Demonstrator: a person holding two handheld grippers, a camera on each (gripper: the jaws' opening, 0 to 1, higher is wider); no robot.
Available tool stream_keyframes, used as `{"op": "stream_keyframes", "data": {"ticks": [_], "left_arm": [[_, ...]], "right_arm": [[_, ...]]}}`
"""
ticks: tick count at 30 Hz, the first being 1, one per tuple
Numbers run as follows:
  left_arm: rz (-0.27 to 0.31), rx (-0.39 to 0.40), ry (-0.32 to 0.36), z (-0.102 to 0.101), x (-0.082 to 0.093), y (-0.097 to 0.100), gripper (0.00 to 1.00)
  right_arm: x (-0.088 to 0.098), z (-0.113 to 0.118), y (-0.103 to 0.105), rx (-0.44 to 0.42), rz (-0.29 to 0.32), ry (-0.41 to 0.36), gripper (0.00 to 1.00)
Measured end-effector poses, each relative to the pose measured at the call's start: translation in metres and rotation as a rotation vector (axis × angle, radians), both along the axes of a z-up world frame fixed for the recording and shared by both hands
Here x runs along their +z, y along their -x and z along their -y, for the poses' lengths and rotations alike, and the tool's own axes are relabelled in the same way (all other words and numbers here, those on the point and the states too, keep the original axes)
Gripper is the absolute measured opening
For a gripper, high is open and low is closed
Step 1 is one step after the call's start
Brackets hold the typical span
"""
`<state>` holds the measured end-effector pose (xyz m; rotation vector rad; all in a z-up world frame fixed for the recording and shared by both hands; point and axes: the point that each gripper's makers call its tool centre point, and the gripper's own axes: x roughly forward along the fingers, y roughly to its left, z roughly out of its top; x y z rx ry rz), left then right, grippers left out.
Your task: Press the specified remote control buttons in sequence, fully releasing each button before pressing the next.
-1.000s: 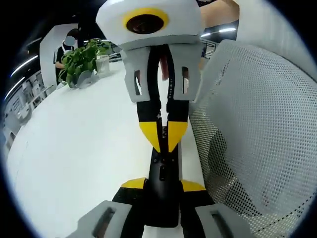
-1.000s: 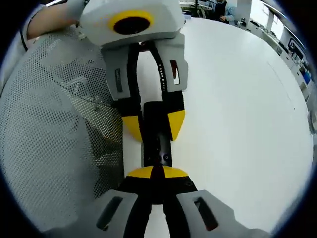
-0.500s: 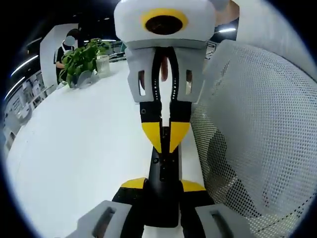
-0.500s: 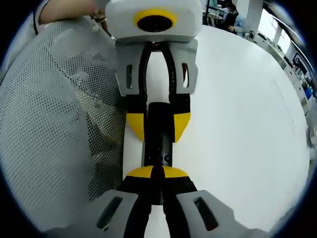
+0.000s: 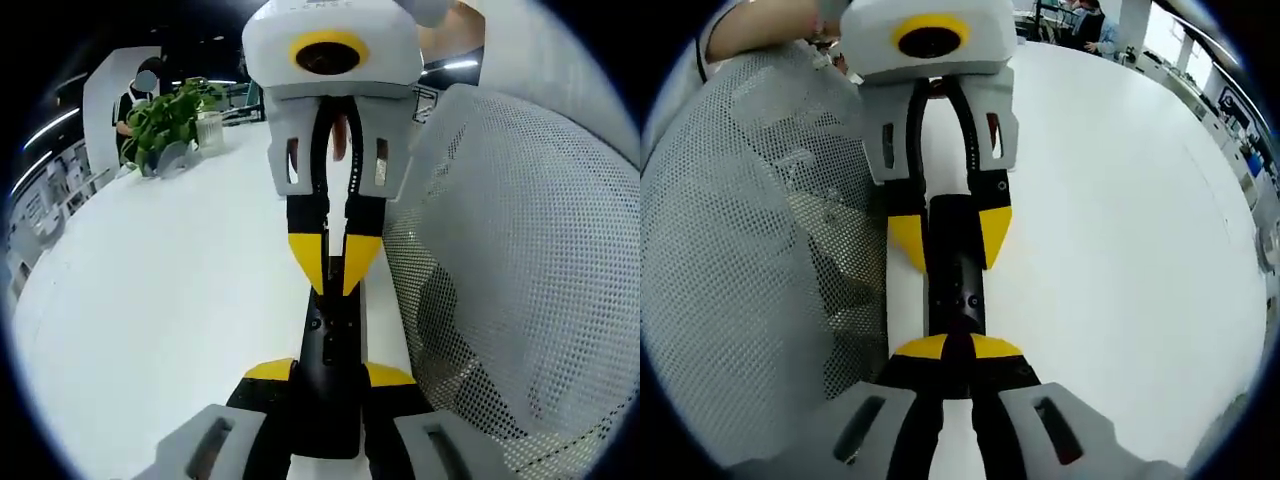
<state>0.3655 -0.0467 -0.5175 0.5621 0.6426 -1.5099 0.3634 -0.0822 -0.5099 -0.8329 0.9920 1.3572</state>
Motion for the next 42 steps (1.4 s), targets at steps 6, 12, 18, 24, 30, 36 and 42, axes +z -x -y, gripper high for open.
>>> {"op": "stream_keyframes", "data": {"ticks": [6,12,18,24,30,36,42], "left_arm": [[0.005,-0.008,-0.003,0.0,0.0,0.0,0.24],[0.006,-0.009,-0.007,0.0,-0.001,0.0,0.24],[0.004,-0.006,-0.005,0.0,0.0,0.0,0.24],[0.0,-0.006,0.0,0.0,0.001,0.001,0.24],[-0.001,-0.005,0.0,0.0,0.001,0.001,0.24],[-0.001,-0.005,0.001,0.0,0.001,0.001,0.24],[-0.001,-0.005,0.002,0.0,0.001,0.001,0.24]], "right_arm": [[-0.001,-0.001,0.001,0.056,0.029,0.024,0.05],[-0.001,0.0,0.0,0.016,0.005,0.003,0.05],[0.0,0.001,0.0,-0.023,0.012,-0.013,0.05],[0.001,0.003,0.001,-0.039,0.019,-0.011,0.04],[0.001,0.005,0.0,-0.079,0.016,-0.042,0.04],[0.001,0.01,0.0,-0.106,0.021,-0.034,0.03],[0.001,0.019,0.0,-0.111,0.026,-0.01,0.02]]}}
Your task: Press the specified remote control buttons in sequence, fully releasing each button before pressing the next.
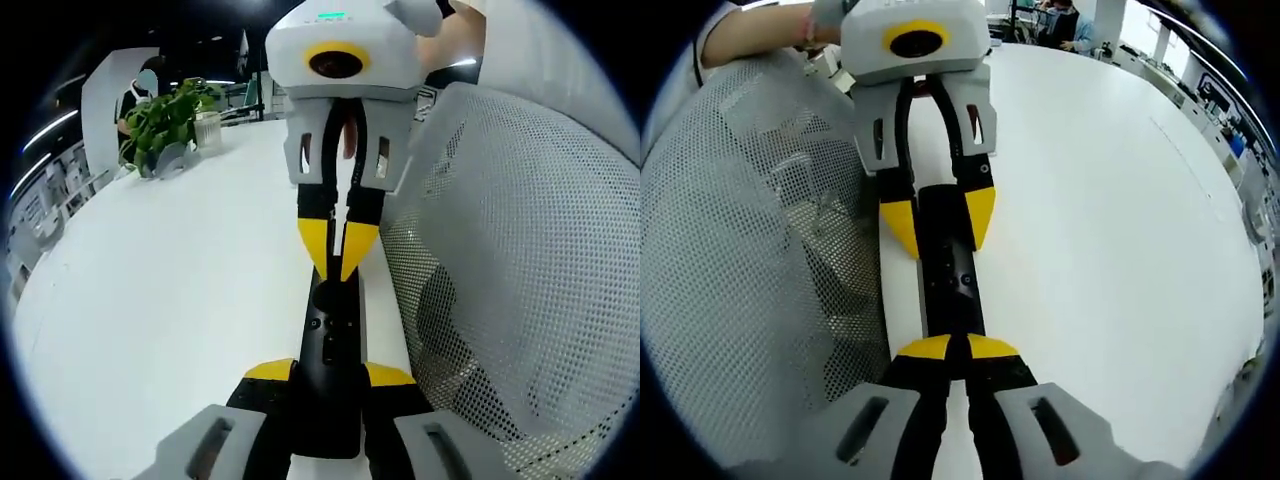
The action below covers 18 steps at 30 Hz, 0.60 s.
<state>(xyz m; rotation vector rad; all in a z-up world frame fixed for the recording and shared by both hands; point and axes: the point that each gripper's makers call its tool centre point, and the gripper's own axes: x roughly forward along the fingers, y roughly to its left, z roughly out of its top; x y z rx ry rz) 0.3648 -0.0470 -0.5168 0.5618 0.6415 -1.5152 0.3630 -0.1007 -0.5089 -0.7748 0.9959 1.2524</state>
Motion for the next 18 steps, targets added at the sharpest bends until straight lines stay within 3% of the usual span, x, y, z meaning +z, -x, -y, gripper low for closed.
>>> {"op": "stream_keyframes", "data": {"ticks": [18], "left_arm": [[0.002,-0.002,0.0,0.0001,-0.0004,0.0,0.24]], "right_arm": [[-0.0004,0.0037,0.0017,0.056,0.04,0.024,0.0]]}}
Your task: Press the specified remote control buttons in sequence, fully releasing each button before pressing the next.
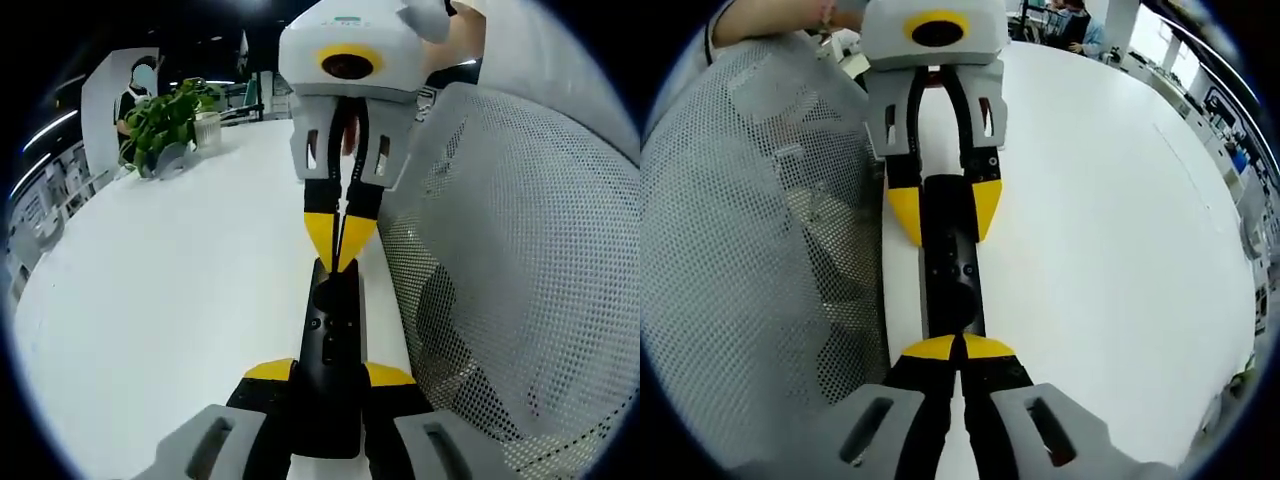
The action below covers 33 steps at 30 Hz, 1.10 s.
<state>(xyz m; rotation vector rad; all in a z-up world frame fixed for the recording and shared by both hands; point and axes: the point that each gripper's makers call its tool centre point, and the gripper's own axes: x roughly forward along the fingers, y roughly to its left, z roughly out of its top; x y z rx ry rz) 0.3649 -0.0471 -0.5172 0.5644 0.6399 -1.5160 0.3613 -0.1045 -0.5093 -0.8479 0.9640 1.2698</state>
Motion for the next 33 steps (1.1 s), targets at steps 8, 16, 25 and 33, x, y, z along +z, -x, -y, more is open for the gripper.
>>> {"op": "stream_keyframes", "data": {"ticks": [8,16,25,33], "left_arm": [[0.001,-0.004,-0.002,0.0,0.0,0.0,0.24],[0.0,-0.001,-0.001,0.0,0.0,-0.001,0.24],[-0.001,-0.001,-0.001,0.0,0.0,0.0,0.24],[-0.001,-0.003,-0.003,0.0,0.0,0.0,0.24]], "right_arm": [[-0.001,0.001,0.0,-0.022,-0.003,0.006,0.0],[-0.001,0.004,-0.002,-0.077,-0.032,-0.038,0.0],[0.0,0.011,0.0,-0.068,-0.013,0.005,0.0],[0.0,0.014,0.0,-0.114,-0.046,0.004,0.0]]}}
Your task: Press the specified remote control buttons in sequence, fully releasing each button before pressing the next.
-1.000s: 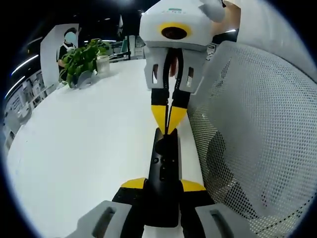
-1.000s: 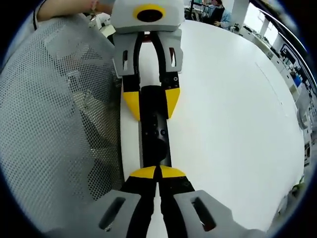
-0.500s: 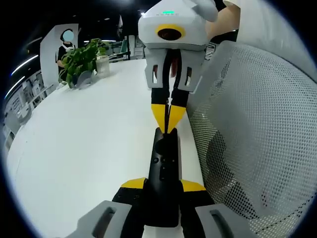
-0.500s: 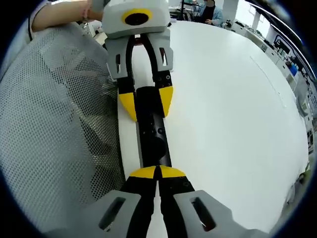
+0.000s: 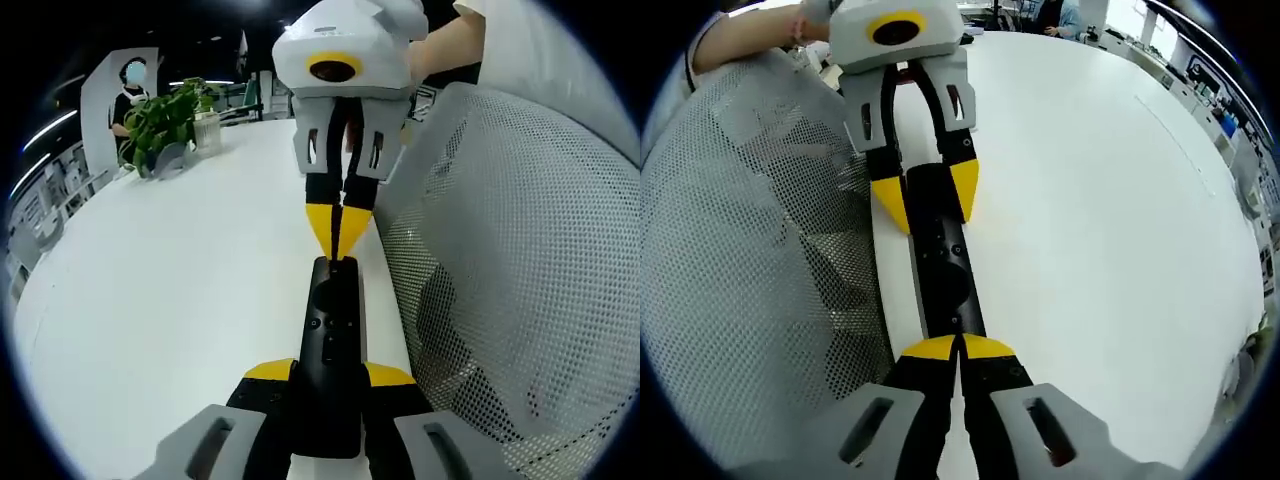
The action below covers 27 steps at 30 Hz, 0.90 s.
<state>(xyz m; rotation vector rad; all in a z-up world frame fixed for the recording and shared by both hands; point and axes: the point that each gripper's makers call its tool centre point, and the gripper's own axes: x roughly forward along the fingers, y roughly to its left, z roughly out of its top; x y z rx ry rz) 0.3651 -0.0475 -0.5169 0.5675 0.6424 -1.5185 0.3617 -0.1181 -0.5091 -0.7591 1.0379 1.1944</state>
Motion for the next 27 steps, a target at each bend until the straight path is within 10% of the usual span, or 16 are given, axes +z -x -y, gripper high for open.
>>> {"op": "stream_keyframes", "data": {"ticks": [18,27], "left_arm": [[0.002,-0.002,-0.002,0.0,0.0,0.0,0.24],[0.005,-0.004,-0.004,0.001,0.0,0.001,0.24]], "right_arm": [[-0.001,-0.01,-0.007,0.038,0.055,-0.019,0.0],[-0.002,-0.025,-0.015,-0.004,-0.025,-0.07,0.0]]}}
